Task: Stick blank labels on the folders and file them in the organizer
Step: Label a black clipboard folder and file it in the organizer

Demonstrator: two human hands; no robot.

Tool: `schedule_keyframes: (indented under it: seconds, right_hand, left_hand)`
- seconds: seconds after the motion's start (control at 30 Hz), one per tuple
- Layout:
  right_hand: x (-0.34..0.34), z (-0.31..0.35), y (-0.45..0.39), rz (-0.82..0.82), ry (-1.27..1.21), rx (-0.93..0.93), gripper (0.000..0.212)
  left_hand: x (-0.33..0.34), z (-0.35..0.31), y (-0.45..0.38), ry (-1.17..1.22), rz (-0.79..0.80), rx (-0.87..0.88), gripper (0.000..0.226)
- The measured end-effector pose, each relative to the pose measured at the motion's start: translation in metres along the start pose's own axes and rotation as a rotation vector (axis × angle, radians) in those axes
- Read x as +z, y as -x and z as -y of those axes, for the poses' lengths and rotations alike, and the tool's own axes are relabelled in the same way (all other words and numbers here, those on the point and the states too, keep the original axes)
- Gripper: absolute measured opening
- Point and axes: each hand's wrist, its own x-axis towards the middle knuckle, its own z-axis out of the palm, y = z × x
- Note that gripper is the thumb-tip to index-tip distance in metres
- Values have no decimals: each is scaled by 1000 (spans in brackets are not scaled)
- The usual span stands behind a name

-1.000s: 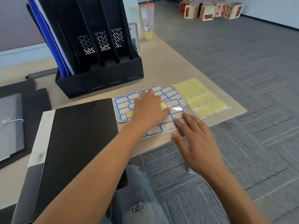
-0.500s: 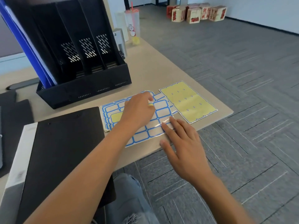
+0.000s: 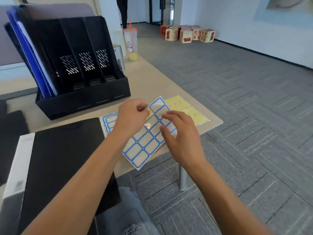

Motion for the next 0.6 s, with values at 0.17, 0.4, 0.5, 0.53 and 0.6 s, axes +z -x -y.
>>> schedule_keyframes:
  seconds: [0.17, 0.4, 0.5, 0.53, 0.6]
  right_hand:
    - [-4, 31, -17, -69, -85, 32, 27]
    - [-9, 55, -26, -98, -155, -50, 26]
    - [-11, 65, -26, -116, -176, -128, 23]
    - [-11, 67, -26, -119, -176, -148, 21]
    - [-10, 68, -28, -114, -179, -172, 17]
  left_hand:
    - [-31, -12, 28, 311, -15, -54, 17]
    - [-51, -17, 56, 495, -18, -100, 13]
    - [-55, -19, 65, 505, -17, -46, 13]
    - [-56, -21, 68, 515, -16, -34, 15]
    - [-58, -23, 75, 532, -14, -10, 22]
